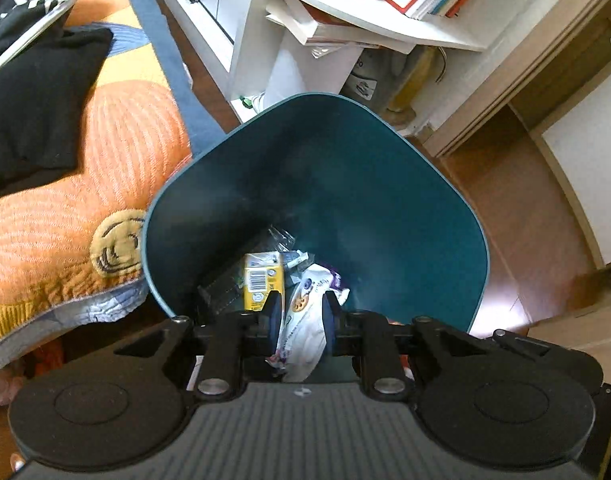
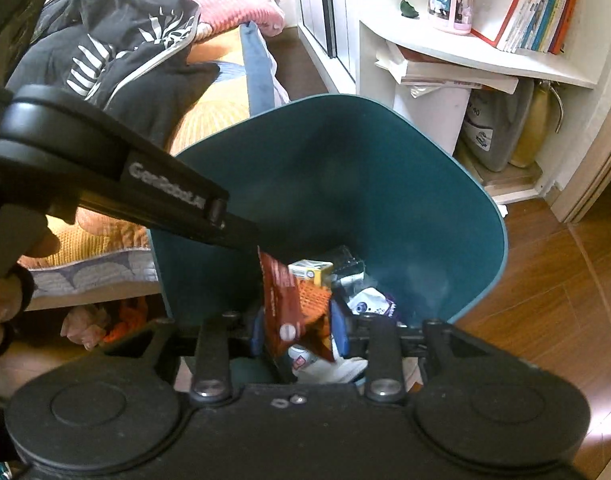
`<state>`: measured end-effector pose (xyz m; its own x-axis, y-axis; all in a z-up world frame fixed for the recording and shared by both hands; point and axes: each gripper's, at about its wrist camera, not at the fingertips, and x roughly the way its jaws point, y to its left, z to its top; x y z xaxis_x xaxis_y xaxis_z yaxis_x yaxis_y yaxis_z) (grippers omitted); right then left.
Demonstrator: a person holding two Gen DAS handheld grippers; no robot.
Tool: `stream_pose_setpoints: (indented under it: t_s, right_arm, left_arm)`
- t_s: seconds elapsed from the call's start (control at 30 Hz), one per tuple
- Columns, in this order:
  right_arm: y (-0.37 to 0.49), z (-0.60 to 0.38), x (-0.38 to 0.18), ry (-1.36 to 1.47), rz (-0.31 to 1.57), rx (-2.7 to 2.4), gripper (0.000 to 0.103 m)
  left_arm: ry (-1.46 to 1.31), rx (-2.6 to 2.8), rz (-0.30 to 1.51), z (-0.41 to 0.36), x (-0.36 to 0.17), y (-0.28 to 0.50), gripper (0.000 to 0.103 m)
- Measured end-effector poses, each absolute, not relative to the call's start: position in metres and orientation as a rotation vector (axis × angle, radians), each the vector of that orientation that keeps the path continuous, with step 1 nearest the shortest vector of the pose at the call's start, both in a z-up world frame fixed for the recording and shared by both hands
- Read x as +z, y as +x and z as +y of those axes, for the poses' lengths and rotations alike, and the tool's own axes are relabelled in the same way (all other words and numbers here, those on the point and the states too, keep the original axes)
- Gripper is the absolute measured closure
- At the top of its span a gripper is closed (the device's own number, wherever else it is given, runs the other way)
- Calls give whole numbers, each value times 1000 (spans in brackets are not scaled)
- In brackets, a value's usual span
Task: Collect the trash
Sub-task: 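Carry carton and wrapper to the teal bin and open both tools over it, then move both tools back under the bed toward the bath puff and red bag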
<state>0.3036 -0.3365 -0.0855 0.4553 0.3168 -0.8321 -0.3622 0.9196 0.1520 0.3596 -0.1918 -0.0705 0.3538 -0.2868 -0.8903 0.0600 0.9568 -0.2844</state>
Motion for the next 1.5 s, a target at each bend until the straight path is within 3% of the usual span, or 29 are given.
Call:
stream_pose_setpoints:
  t_s: [0.13,0.23,0.3,0.33,0.77,0.9,1.03,1.2,1.5]
  right_arm:
    - [300,-336,-81,-56,1011,403,58]
    - [293,-338,-74,-44,1001,403,55]
    - [288,-339,-68,-39,989,406,54]
    - [286,-339,-65,-39,983,405,54]
    - [242,-324,-19,-32,909,491,52]
    - [228,-310,-7,-33,885,540,52]
    - [216,-291,4,-39,860,601,52]
    - [202,-261,9,-37,851,693,52]
    - [185,-195,-14,-60,891,838,51]
  left_arm:
    - [-210,-218,1187,-186,-65,352,76]
    - [-205,-219,1170,-182,-58,343,67]
    - [-209,-217,1152,-179,-51,336,48]
    - [-208,-212,1138,-178,-47,333,45]
    - [-216,-197,1039,-139,-6,277,44]
    - [-219,-171,1008,-117,4,257,34]
    - [-225,-149,981,-93,13,235,34]
    - [-247,-99,959,-54,16,204,25]
    - [-318,13,934,28,-2,159,17]
